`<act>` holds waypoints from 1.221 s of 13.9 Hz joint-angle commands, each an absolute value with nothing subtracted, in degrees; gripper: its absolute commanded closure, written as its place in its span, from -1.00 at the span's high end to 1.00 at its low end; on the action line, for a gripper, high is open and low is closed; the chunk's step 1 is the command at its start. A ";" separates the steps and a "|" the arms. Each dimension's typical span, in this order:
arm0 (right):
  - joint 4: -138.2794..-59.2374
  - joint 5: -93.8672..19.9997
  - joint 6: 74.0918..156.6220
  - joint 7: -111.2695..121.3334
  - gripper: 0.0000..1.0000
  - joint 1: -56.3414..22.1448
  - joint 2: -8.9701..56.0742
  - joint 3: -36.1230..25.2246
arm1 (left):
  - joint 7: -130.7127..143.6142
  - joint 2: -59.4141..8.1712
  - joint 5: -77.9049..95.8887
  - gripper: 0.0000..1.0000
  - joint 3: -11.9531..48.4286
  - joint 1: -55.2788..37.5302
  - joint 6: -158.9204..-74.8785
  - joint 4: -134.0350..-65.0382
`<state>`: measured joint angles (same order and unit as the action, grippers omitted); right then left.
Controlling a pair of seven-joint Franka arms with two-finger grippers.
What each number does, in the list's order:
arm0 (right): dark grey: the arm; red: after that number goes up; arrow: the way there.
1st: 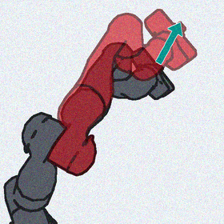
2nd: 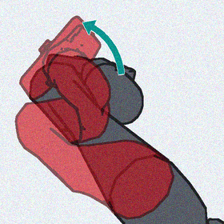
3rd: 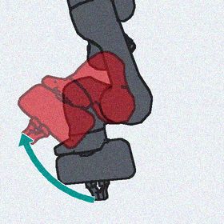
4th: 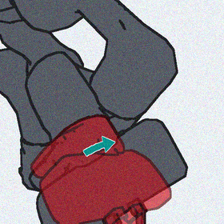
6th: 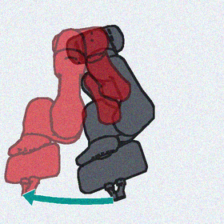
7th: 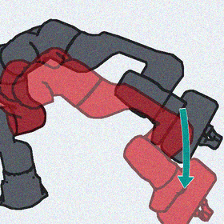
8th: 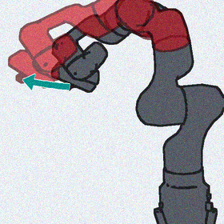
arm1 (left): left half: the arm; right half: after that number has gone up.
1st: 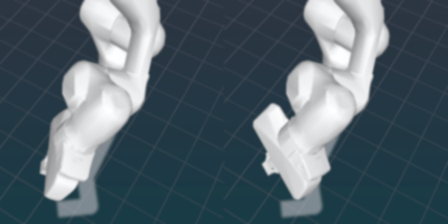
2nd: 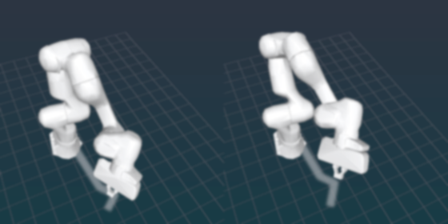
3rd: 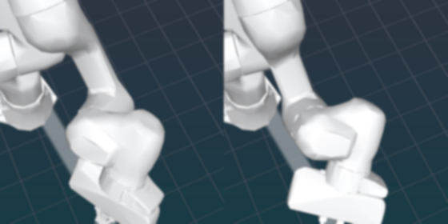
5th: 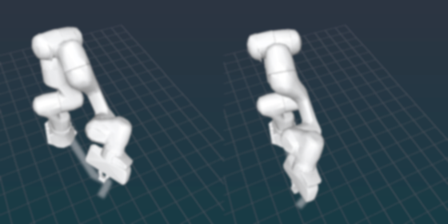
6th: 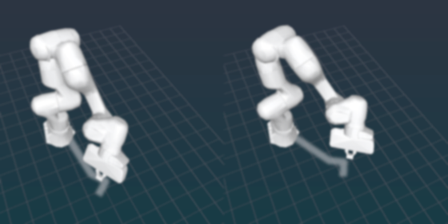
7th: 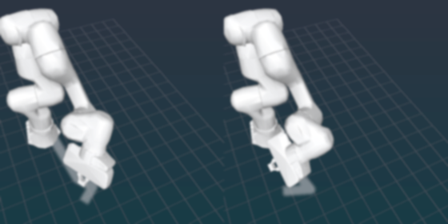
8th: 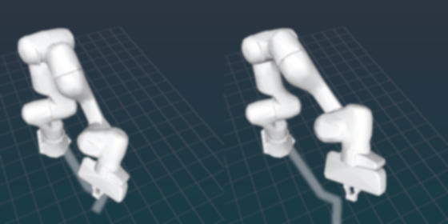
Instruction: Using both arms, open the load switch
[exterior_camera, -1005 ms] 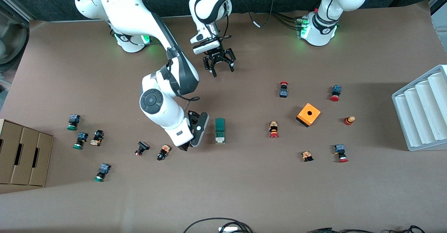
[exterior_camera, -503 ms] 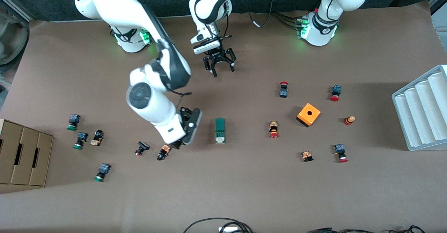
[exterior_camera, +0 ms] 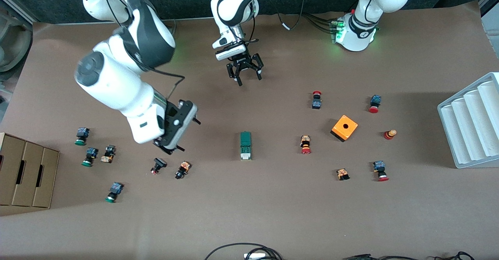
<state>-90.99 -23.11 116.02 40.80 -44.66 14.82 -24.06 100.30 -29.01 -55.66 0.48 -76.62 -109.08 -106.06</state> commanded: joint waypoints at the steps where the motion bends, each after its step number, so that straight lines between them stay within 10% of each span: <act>1: -91.93 -22.23 113.21 31.77 1.00 -42.02 10.82 -23.56 | 100.02 -27.07 -55.11 1.00 0.88 -75.59 -108.28 -106.61; 17: -91.32 -6.77 96.32 13.71 1.00 -21.11 5.27 -23.38 | 66.30 -15.74 -41.59 1.00 1.05 -58.90 -112.06 -104.07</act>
<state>-91.01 -8.03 96.83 14.44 -23.67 6.08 -24.03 71.82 -18.10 -44.45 0.41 -61.64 -111.38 -104.36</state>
